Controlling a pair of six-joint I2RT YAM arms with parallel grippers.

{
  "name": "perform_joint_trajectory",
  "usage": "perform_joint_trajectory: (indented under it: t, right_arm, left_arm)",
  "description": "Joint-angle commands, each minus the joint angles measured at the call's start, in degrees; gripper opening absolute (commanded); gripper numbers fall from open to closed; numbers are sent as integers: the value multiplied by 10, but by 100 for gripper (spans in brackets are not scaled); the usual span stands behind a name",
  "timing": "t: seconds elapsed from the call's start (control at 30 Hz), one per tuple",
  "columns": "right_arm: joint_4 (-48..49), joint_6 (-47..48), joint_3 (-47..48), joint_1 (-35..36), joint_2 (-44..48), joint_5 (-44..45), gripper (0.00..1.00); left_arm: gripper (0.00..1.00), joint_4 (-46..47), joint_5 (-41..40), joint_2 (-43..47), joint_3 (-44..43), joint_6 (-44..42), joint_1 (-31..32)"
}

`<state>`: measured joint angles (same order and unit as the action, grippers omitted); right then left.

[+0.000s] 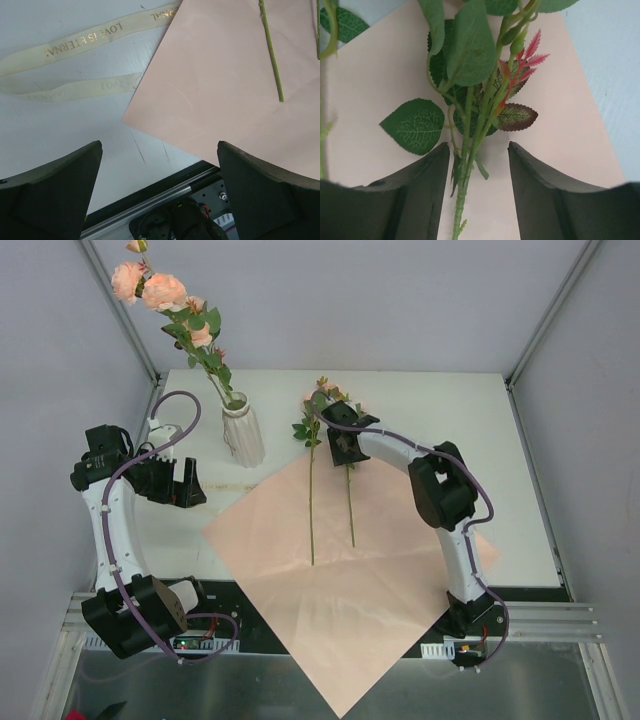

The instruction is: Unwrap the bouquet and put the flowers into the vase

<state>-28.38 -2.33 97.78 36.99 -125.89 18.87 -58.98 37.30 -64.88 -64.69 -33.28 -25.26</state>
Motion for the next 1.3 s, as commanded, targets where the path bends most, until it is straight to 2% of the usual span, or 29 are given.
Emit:
perform_joint_trajectory:
  t: [0.0, 0.2, 0.37, 0.4, 0.47, 0.6, 0.77, 0.87, 0.9, 0.97, 1.0, 1.03, 1.1, 1.27]
  right_arm:
    - [-8, -22, 32, -5, -12, -9, 48]
    - [-8, -26, 42, -9, -23, -18, 30]
    - [24, -38, -1, -14, 41, -26, 2]
    - [46, -40, -10, -14, 58, -24, 1]
    - [62, -40, -27, -15, 106, -19, 1]
    - [173, -18, -59, -13, 199, 1, 1]
    - [268, 17, -44, 0, 278, -20, 1]
    - [385, 19, -54, 23, 311, -49, 1]
    - [457, 43, -62, 39, 317, -72, 1]
    - [547, 72, -73, 61, 323, -98, 1]
    - [654, 111, -87, 82, 321, -107, 1]
    - [706, 125, -89, 92, 316, -117, 1]
    - [810, 148, -62, 113, 286, -145, 1]
    - [837, 155, 49, 133, 195, -184, 1]
  left_arm:
    - [99, -7, 15, 9, 3, -11, -5]
    - [99, -7, 22, 12, 4, -1, -6]
    - [99, -7, 16, 14, 0, 0, -6]
    - [99, -7, 16, 13, -1, 1, -6]
    - [99, -8, 18, 13, -4, 5, -6]
    - [99, -10, 28, 15, -9, 8, -5]
    - [99, -10, 34, 15, -13, 18, -6]
    - [99, -11, 39, 13, -17, 23, -6]
    - [99, -12, 39, 12, -18, 23, -6]
    - [99, -14, 44, 11, -25, 23, -7]
    - [99, -16, 45, 8, -26, 24, -6]
    - [99, -17, 47, 8, -30, 25, -6]
    - [99, -16, 50, 3, -32, 27, -6]
    - [99, -17, 52, -10, -35, 30, -6]
